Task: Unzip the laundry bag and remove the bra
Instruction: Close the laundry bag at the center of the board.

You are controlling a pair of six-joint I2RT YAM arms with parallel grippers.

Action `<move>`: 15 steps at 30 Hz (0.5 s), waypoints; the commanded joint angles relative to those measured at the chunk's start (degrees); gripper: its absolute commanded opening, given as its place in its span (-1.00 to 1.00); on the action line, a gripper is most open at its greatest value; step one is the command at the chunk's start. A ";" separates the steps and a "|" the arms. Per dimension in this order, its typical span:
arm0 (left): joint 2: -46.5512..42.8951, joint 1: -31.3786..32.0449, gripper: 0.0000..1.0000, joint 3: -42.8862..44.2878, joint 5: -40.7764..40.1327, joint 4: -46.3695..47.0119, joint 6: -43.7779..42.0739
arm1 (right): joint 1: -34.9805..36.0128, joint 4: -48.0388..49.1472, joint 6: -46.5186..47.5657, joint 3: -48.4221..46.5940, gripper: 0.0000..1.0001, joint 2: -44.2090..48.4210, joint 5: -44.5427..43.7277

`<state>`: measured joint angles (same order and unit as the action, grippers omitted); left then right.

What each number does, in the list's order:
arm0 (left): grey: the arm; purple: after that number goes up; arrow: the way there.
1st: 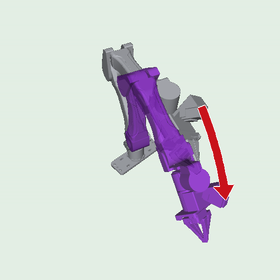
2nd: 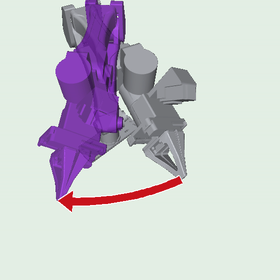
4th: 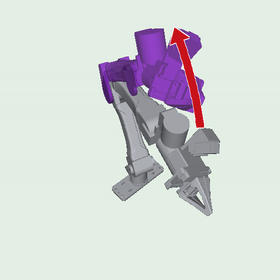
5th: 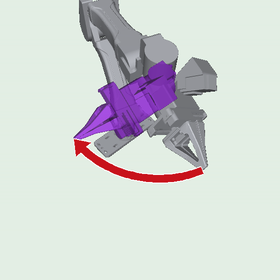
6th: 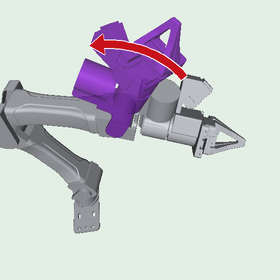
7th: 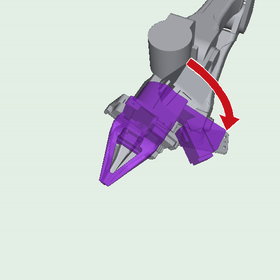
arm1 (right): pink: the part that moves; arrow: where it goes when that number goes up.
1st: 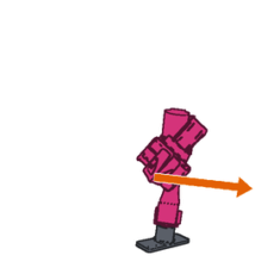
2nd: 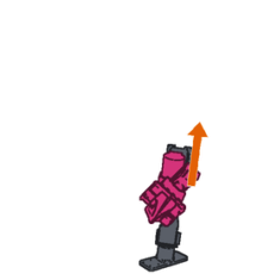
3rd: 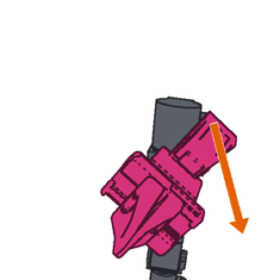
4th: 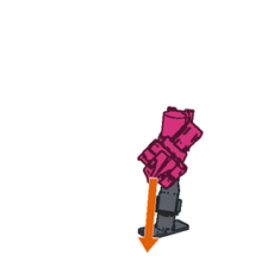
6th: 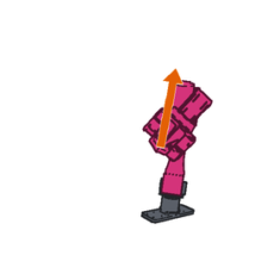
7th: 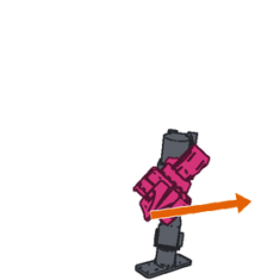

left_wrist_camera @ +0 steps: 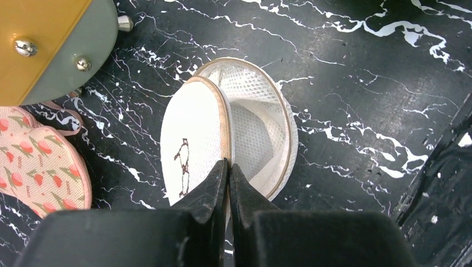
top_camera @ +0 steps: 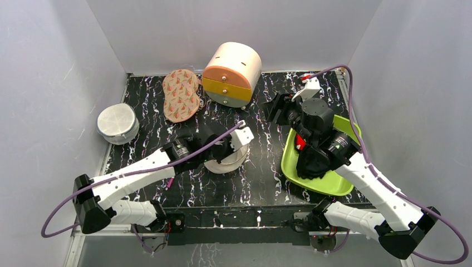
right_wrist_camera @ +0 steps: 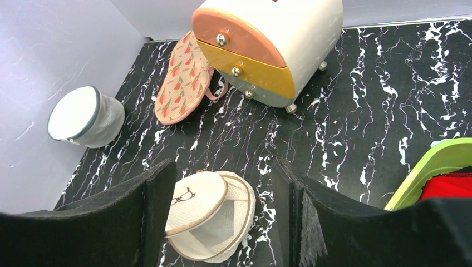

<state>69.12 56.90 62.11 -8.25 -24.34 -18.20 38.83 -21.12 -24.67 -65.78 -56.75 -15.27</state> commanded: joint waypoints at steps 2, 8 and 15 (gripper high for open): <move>2.86 5.41 -1.00 0.28 -7.41 1.49 5.36 | -0.32 3.17 0.95 0.77 0.23 0.06 -1.49; 4.27 7.17 -1.00 -4.54 -4.23 4.81 11.31 | -0.29 3.16 1.43 1.33 0.24 0.78 -2.02; 6.76 7.19 -1.00 -8.06 -2.10 8.55 17.50 | -0.33 3.36 1.55 2.35 0.24 1.64 -2.37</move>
<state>75.24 63.94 55.37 -11.94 -19.27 -5.74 38.83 -20.91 -23.92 -63.86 -56.97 -16.45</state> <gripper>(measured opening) 0.009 0.619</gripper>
